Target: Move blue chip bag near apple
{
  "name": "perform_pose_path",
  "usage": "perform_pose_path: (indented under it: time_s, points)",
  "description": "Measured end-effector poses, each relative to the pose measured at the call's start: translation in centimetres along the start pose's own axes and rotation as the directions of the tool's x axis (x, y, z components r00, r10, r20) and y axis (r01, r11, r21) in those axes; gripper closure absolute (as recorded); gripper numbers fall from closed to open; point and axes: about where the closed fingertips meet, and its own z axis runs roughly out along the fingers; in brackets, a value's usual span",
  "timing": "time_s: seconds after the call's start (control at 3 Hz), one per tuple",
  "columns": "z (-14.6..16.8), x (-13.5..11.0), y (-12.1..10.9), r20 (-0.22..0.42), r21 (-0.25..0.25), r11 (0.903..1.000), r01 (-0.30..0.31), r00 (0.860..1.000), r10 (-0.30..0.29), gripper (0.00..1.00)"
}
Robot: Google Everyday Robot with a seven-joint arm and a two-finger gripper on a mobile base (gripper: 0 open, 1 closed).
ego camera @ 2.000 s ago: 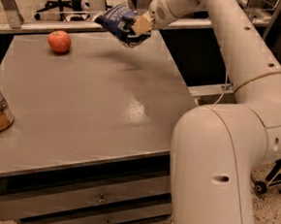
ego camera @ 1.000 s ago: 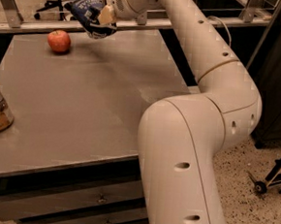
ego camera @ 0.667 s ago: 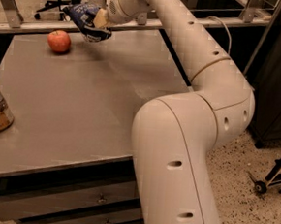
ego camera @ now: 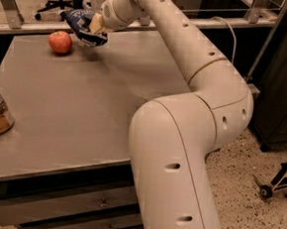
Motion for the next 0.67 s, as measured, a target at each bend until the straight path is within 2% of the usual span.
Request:
perform_pose_path:
  time_s: [0.33, 0.67]
  points:
    - [1.49, 0.62, 1.03, -0.012, -0.024, 0.9987, -0.045, 0.999, 0.044, 0.62]
    - [2.16, 1.01, 1.46, -0.017, -0.032, 0.9975, -0.063, 0.998, 0.063, 0.39]
